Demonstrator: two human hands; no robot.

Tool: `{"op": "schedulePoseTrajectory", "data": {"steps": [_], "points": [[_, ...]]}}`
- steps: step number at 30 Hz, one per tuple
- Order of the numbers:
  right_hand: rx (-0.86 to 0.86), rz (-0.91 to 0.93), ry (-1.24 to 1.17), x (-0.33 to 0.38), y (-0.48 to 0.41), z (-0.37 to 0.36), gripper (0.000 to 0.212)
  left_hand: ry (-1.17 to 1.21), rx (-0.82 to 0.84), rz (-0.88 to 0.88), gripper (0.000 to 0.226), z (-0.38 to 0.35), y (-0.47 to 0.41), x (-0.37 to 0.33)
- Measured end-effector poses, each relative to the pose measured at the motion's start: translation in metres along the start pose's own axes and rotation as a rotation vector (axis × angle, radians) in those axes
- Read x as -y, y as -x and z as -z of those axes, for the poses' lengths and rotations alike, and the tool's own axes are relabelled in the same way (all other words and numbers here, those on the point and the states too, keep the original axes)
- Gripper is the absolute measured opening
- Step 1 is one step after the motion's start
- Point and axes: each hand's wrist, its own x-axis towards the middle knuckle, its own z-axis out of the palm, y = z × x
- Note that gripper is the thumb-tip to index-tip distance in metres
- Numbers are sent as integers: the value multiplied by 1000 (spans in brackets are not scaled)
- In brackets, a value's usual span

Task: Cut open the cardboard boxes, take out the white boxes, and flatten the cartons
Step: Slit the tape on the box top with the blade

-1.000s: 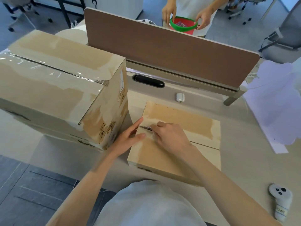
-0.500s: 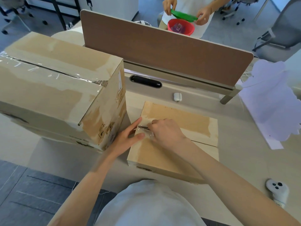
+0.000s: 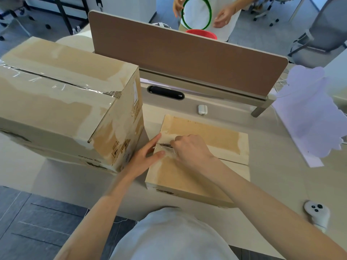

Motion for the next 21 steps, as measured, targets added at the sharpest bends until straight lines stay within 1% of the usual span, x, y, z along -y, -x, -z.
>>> {"op": "schedulePoseTrajectory", "data": {"steps": [6,12,16,21], "points": [[76,-22,46,-10,8,6,21,-54,13,5,66,1,2,-3],[147,-46,47,-12,10,16,24,-200,-22,-23,64,-1,5,-8],[172,-87,62,-19,15,21,25,-382,-82,-107,64,-5,5,-17],[185,-132,69,-31,29,21,27,-611,-98,-286,60,-12,1,-20]]}}
